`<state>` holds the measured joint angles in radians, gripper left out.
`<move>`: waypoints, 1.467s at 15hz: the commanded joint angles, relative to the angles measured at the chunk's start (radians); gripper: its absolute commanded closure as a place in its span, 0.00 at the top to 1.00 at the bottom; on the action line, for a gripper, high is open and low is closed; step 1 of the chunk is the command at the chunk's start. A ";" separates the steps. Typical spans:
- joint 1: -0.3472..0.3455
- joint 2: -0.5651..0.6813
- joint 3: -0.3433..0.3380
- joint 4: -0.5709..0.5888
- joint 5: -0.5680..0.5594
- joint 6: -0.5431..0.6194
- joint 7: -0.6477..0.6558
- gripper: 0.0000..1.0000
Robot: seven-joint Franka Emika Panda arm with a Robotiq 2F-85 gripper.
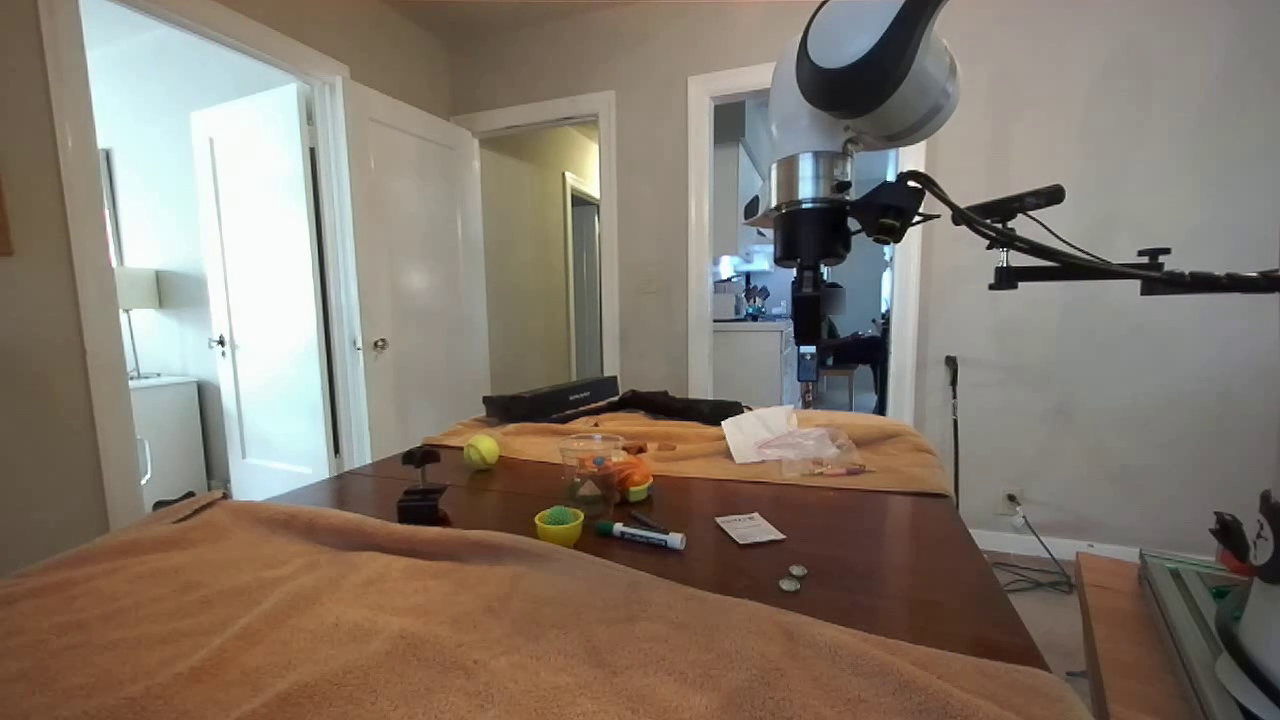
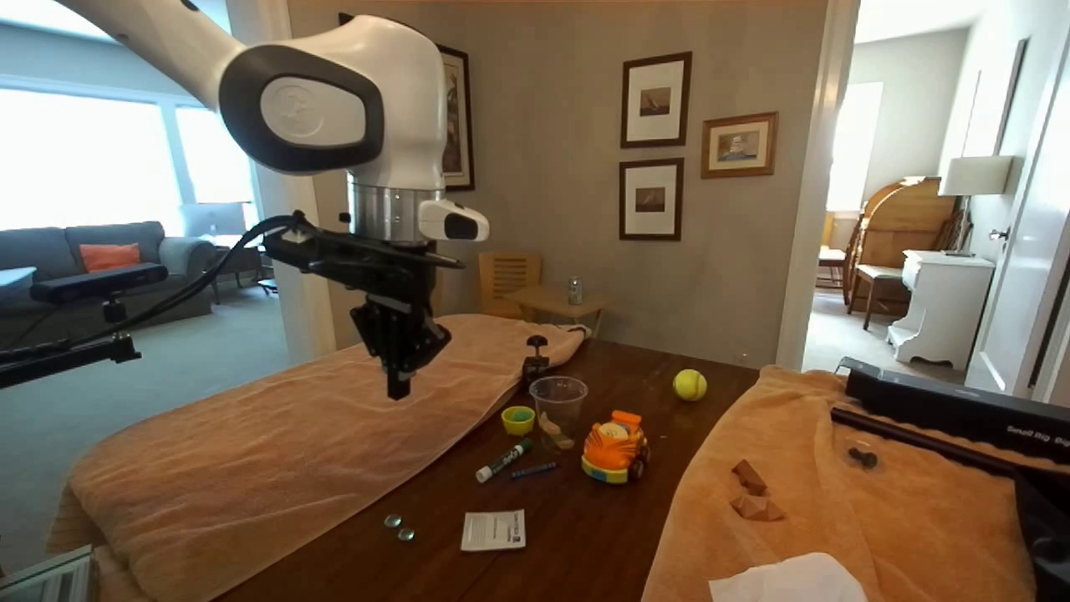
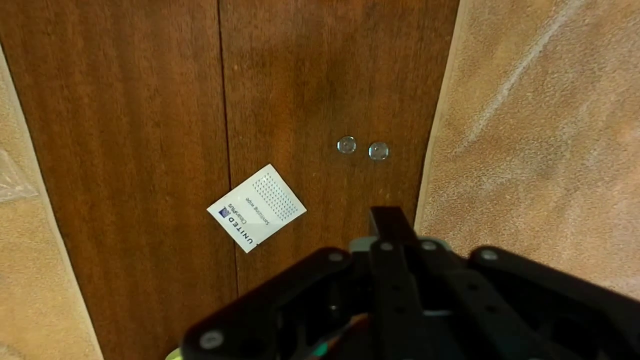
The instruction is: Move the ball to the left
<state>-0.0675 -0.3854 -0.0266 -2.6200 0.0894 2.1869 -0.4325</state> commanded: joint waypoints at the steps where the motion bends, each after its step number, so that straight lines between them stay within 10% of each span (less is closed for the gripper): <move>1: 0.036 -0.002 -0.034 -0.001 -0.020 0.004 0.014 0.00; 7: 0.035 -0.035 -0.011 -0.023 -0.063 0.102 0.102 0.00; 8: 0.030 -0.037 -0.001 -0.024 -0.085 0.111 0.138 0.26; 19: 0.040 -0.076 0.052 0.034 -0.181 -0.146 0.340 0.96; 22: 0.042 -0.098 0.050 0.050 -0.173 -0.180 0.348 1.00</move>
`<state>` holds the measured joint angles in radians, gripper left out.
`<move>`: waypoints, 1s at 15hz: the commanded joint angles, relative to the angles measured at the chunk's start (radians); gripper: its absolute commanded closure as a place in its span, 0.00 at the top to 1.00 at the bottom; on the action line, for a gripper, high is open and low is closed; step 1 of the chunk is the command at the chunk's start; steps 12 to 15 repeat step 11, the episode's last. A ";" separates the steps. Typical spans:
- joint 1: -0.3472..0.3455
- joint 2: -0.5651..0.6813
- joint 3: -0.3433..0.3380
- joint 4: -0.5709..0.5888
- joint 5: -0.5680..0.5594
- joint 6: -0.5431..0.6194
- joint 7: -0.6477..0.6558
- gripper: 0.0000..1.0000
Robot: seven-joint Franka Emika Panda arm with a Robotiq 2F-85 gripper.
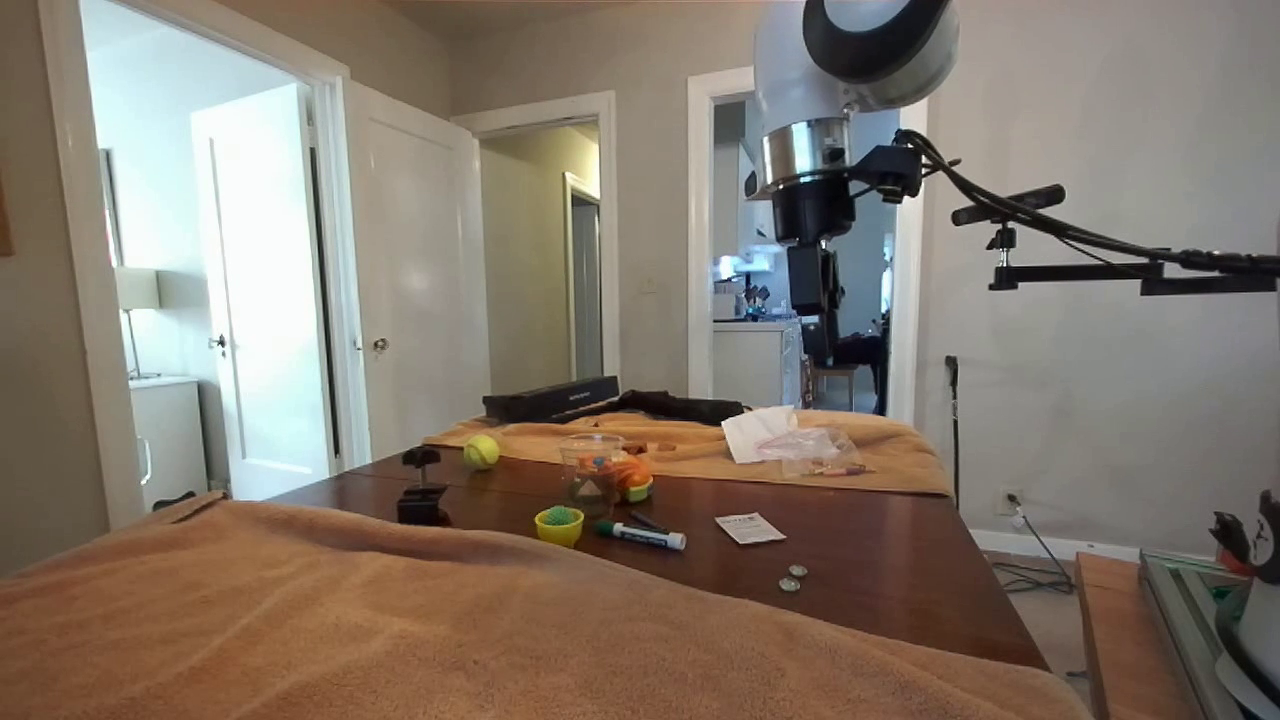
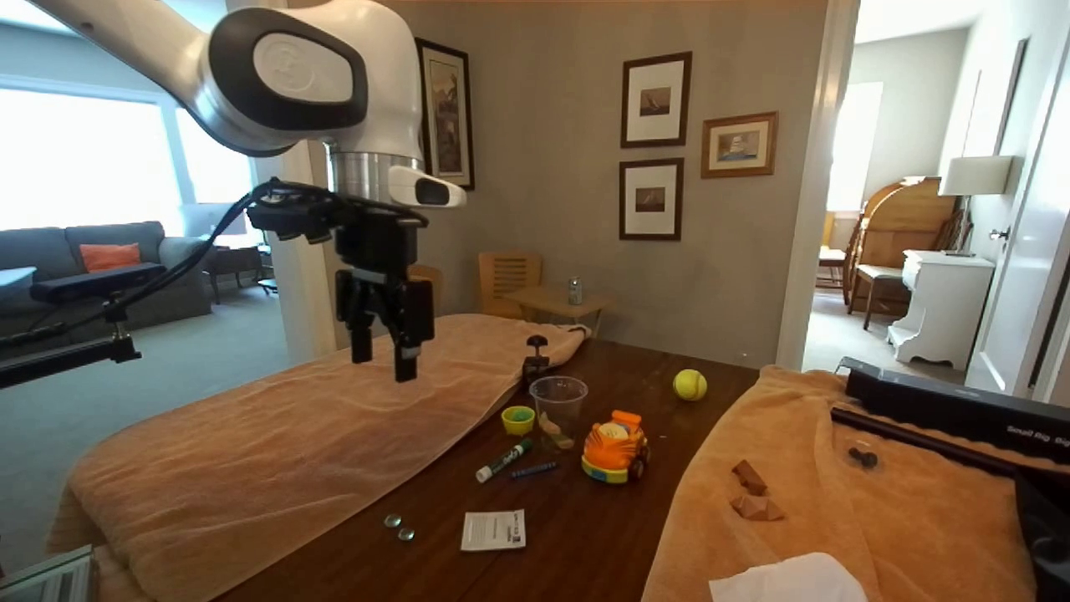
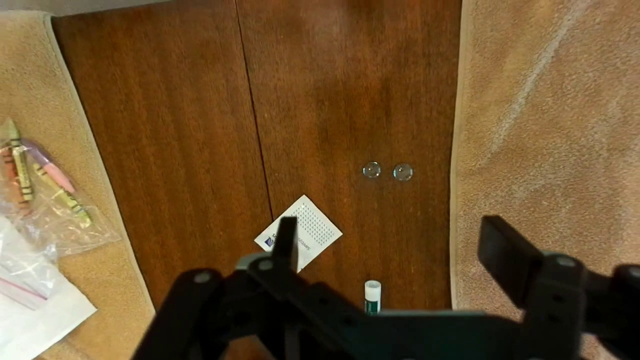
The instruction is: Move the ball to the left
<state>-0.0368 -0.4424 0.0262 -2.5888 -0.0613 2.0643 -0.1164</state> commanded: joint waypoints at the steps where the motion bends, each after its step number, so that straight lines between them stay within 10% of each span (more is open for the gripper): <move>1: 0.017 -0.007 -0.015 0.006 -0.007 -0.012 0.010 0.99; 15: 0.017 -0.023 -0.015 0.013 -0.007 -0.032 0.011 1.00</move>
